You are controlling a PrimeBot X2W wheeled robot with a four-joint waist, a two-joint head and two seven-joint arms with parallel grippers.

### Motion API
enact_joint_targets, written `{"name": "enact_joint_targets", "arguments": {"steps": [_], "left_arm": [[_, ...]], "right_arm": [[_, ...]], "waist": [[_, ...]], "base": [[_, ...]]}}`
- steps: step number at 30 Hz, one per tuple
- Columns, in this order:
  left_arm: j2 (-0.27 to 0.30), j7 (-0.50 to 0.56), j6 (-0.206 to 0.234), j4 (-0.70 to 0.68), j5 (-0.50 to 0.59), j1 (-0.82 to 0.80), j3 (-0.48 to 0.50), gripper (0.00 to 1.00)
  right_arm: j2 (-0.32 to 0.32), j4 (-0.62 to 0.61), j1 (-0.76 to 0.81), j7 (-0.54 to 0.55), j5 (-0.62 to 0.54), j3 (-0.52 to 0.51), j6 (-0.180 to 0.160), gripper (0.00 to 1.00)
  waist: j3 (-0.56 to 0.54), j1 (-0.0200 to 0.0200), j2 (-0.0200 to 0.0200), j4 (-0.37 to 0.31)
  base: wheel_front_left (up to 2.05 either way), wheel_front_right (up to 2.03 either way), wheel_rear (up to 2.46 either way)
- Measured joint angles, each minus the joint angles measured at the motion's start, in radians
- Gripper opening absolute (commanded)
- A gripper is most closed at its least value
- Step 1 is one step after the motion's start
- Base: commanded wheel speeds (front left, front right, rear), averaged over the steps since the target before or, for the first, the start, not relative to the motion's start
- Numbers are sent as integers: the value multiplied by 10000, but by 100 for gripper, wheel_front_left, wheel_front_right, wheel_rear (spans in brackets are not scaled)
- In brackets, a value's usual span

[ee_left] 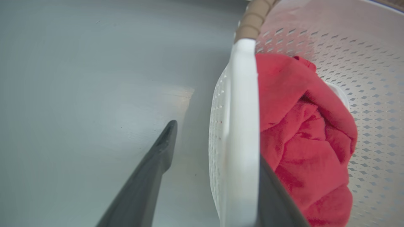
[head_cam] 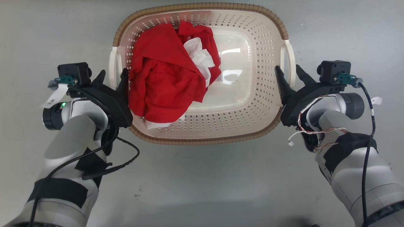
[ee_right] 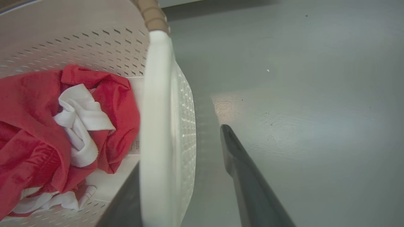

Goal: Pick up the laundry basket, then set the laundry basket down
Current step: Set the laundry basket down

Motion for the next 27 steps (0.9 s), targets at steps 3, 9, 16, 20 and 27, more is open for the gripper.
{"name": "enact_joint_targets", "arguments": {"steps": [3,9,16,20,27], "left_arm": [[10,-29,-4,69,0,4,-12,100],[27,-86,-77,86,2,4,-113,100],[6,-405,-94,98,77,109,-326,100],[8,-614,-96,125,249,461,-443,100],[-31,-878,-98,132,443,998,-608,100]], "right_arm": [[-69,19,20,56,44,65,123,100],[-79,-2,174,42,58,211,228,100],[-75,-98,382,-182,194,305,303,100],[-73,-186,678,-403,293,268,328,100],[-69,-464,1333,-587,602,-15,357,100]], "waist": [[-85,0,1,21],[-363,0,1,48],[-869,0,0,58],[-1269,-2,0,49],[-2135,-3,0,27]], "base": [[0,0,0],[0,0,0],[0,0,0],[0,0,0],[0,0,0]]}}
